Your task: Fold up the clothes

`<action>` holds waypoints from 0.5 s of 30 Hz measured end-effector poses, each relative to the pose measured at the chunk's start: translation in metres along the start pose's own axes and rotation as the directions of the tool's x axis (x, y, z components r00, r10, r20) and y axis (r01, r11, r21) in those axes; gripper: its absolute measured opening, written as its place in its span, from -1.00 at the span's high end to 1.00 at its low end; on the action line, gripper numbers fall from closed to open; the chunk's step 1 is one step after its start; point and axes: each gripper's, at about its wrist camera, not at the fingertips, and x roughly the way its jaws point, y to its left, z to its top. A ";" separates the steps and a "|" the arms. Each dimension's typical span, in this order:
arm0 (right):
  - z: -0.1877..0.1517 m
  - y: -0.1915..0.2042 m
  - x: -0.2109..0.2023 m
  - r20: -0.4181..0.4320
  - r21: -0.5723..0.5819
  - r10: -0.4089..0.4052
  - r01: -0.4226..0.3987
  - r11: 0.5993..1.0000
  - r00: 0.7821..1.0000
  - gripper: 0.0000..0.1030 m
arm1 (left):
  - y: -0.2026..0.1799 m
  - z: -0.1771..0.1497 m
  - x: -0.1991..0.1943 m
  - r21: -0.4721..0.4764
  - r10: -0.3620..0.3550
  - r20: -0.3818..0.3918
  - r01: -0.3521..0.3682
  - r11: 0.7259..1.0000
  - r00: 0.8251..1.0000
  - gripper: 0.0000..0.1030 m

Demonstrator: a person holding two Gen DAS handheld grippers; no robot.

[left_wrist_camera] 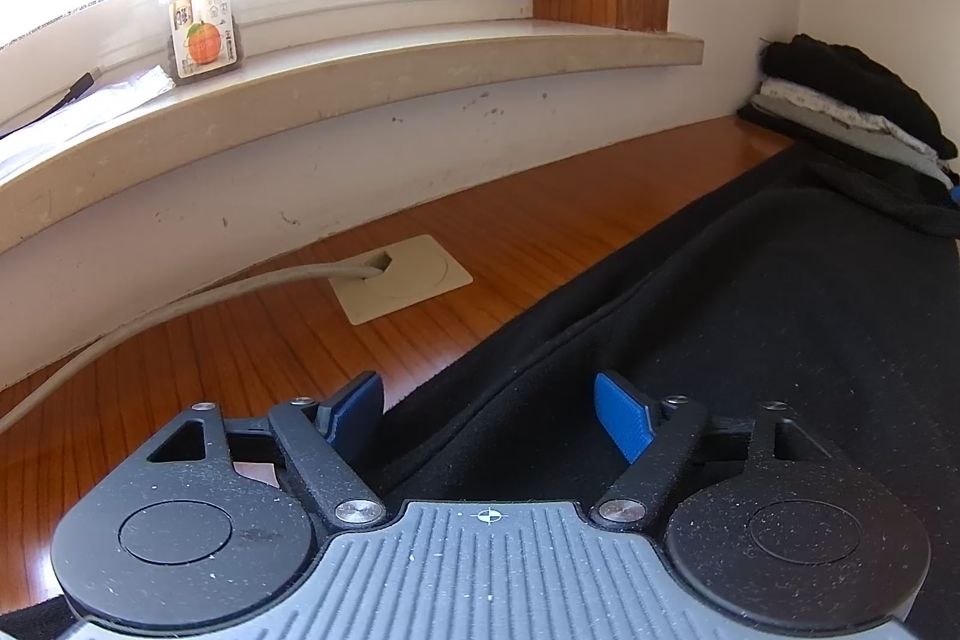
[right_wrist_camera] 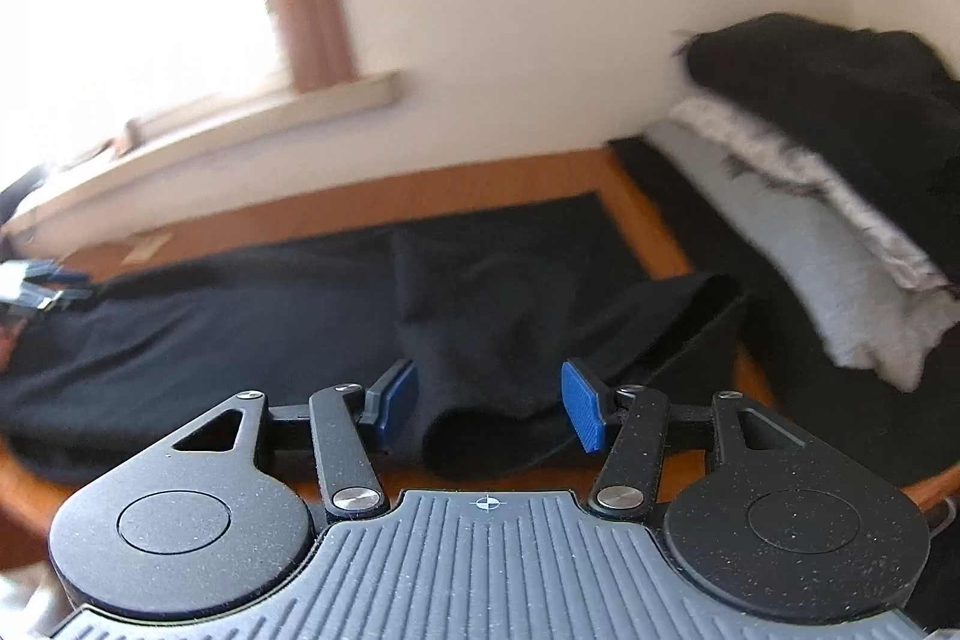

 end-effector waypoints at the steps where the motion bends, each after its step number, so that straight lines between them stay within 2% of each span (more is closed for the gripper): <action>1: 0.000 0.002 0.001 0.007 -0.030 -0.048 0.048 0.998 0.999 0.00 | 0.000 0.000 0.000 0.000 0.000 0.000 0.000 1.000 1.000 -0.58; 2: -0.001 0.004 0.003 0.013 -0.069 -0.098 0.099 0.993 0.995 0.01 | 0.000 0.000 0.000 0.000 -0.001 -0.001 0.001 1.000 1.000 -0.58; 3: -0.002 0.005 0.006 0.004 -0.087 -0.108 0.108 0.990 0.994 0.01 | 0.000 0.000 0.000 0.000 -0.001 -0.001 0.001 1.000 1.000 -0.58; 12: -0.013 0.013 0.014 -0.088 -0.180 -0.039 0.022 0.983 0.995 -0.02 | -0.001 0.000 0.000 0.002 0.000 0.001 0.000 1.000 1.000 -0.60; 15: -0.016 0.015 0.014 -0.104 -0.220 -0.043 0.019 0.975 0.994 -0.04 | -0.002 0.000 0.000 0.002 0.001 0.004 -0.001 1.000 1.000 -0.60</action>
